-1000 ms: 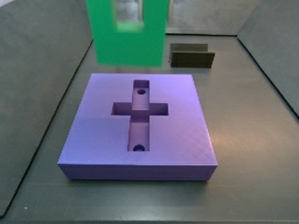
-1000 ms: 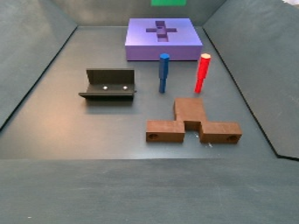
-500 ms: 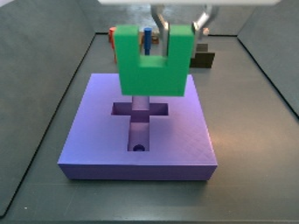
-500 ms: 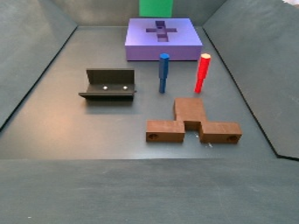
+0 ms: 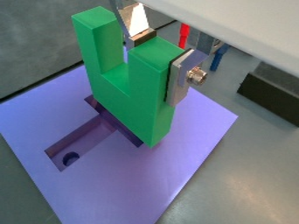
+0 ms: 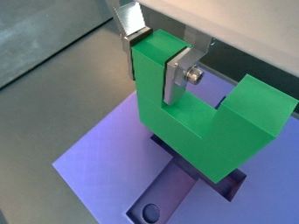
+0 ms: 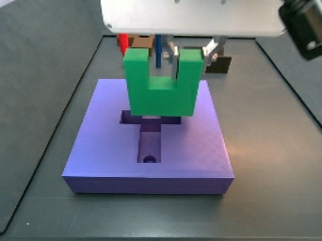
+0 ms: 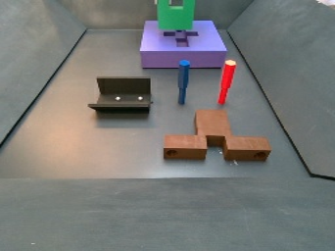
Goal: Pick up the green object. Move up. Move to above the board. Insert the green object.
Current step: Insert the green object.
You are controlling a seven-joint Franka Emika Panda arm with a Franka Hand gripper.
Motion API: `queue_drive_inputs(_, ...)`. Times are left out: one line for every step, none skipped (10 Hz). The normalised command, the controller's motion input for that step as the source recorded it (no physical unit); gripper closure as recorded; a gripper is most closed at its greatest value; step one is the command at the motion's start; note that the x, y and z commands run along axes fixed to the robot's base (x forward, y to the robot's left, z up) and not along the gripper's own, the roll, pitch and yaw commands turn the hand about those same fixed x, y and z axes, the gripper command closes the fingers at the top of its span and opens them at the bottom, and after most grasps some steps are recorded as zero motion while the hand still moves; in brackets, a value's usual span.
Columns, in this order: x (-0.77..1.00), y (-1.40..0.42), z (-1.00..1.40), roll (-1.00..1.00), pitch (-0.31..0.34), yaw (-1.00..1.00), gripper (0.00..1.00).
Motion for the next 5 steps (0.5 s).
queue_drive_inputs(0.0,0.0,-0.33,-0.07,-0.037,0.02,1.0)
queue_drive_inputs(-0.2,0.08,-0.22,-0.13,-0.09,0.01,1.0)
queue_drive_inputs(-0.34,0.17,-0.13,-0.19,-0.167,0.04,1.0)
queue_drive_inputs(-0.31,0.14,-0.1,-0.21,-0.146,0.02,1.0)
queue_drive_inputs(-0.34,0.04,-0.1,-0.21,-0.177,0.04,1.0)
